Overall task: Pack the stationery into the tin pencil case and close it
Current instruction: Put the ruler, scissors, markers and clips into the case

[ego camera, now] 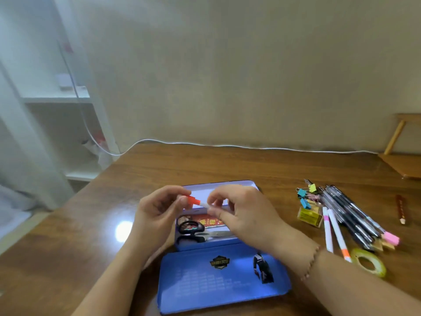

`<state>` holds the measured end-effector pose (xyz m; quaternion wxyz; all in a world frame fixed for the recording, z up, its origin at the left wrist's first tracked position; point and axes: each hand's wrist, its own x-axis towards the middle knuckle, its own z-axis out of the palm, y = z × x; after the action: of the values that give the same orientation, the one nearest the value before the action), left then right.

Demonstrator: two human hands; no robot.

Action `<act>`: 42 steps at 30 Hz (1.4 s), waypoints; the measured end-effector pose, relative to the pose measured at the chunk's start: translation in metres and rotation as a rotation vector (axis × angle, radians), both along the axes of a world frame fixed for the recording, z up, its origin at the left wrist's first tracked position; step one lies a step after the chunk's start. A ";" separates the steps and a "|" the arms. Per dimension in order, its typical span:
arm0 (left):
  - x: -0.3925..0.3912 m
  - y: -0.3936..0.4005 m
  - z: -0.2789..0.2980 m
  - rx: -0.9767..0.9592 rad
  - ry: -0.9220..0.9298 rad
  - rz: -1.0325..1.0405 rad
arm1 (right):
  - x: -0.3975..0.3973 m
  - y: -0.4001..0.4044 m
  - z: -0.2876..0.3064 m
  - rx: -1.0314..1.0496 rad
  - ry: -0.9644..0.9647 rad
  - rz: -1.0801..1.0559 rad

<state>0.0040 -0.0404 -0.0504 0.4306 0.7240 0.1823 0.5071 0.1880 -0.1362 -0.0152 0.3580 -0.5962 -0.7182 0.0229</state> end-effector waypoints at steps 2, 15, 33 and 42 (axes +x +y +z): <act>-0.003 0.004 0.002 -0.033 -0.033 0.025 | 0.002 0.011 0.001 0.033 -0.040 -0.032; -0.003 0.016 -0.006 -0.051 0.295 0.323 | 0.022 0.032 -0.024 -0.035 -0.173 -0.135; 0.000 0.015 -0.011 -0.005 0.499 0.299 | 0.019 0.034 -0.026 -0.169 -0.442 -0.290; -0.001 0.020 -0.013 0.008 0.503 0.290 | 0.040 0.003 0.054 0.013 -0.040 -0.206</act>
<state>0.0027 -0.0205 -0.0635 0.2922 0.7951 0.3829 0.3687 0.2276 -0.1332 0.0384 0.3480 -0.6650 -0.6601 -0.0308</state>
